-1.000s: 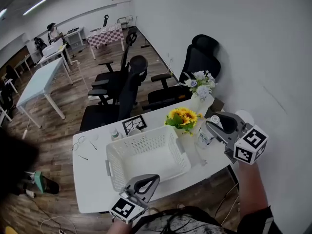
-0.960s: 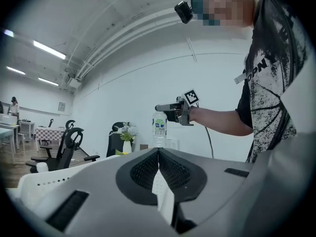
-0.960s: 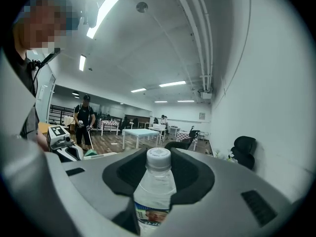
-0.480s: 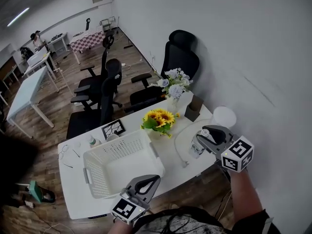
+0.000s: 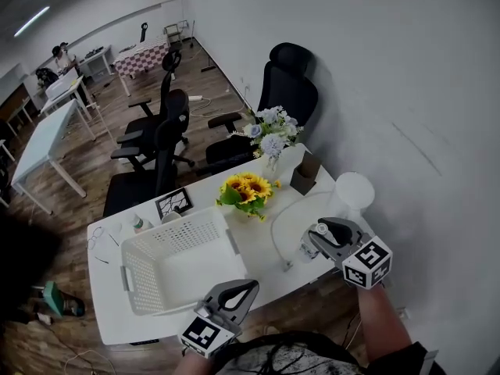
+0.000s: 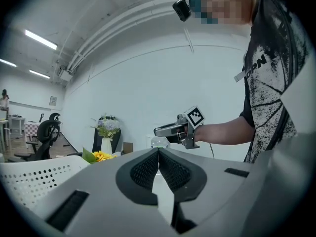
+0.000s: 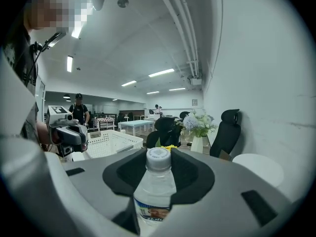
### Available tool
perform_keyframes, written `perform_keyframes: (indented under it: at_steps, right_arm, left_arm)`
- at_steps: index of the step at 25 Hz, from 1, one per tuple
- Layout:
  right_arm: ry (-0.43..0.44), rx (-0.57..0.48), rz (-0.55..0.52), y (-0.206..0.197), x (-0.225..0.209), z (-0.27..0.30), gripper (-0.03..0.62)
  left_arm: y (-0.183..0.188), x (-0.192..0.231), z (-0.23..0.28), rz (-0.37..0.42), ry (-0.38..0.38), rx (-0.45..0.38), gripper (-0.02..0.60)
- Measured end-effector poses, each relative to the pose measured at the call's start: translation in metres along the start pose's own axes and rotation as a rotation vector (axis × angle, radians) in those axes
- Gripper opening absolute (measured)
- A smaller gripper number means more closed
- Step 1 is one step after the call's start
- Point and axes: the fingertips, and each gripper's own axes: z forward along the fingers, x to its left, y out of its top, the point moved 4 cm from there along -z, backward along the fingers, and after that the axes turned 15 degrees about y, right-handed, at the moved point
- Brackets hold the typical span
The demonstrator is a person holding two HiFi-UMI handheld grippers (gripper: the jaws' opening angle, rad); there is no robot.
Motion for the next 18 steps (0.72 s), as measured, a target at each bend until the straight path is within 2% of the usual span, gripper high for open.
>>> perform_keyframes:
  at_steps: [10, 18]
  right_arm:
    - [0.033, 0.035, 0.026, -0.053, -0.017, 0.012, 0.161]
    - [0.037, 0.081, 0.04, -0.08, -0.03, 0.021, 0.161]
  left_arm:
    - [-0.009, -0.011, 0.011, -0.02, 0.06, 0.026, 0.011]
    - [-0.016, -0.015, 0.012, -0.029, 0.099, 0.052, 0.011]
